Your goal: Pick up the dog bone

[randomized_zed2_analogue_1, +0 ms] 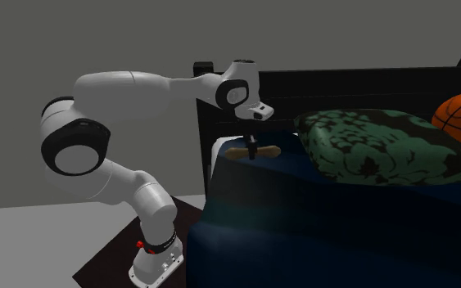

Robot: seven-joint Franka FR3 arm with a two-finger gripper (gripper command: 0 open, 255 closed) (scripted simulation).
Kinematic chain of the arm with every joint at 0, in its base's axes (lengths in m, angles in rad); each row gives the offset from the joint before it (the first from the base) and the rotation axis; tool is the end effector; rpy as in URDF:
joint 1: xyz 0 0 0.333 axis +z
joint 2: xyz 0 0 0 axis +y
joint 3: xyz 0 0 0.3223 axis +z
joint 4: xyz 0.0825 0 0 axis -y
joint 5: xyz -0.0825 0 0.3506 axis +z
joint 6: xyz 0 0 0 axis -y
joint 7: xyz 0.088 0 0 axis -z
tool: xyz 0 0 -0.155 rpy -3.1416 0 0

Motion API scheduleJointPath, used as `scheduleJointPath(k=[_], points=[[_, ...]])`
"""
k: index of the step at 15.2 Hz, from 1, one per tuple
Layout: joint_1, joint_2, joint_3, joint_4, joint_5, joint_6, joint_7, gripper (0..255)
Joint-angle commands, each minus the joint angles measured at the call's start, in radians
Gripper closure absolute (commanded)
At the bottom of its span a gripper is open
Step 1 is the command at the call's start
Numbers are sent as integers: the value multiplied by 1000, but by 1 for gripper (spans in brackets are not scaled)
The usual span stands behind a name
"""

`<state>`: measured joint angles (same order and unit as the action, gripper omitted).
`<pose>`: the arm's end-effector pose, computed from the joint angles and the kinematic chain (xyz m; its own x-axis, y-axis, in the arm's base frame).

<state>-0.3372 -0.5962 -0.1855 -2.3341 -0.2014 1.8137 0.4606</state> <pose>0.2857 -0.2041 0.5173 0.6099 -0.7858 0.1025 -0.7923 -0.6077 0.0546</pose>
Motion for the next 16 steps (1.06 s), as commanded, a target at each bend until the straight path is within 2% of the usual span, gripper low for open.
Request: scheduleJointPath(k=[1, 14, 16], points=[[1, 0, 3, 20, 2, -21, -1, 255], [7, 30, 16, 217, 17, -188, -20, 255], [7, 31, 16, 220, 18, -189, -20, 255]])
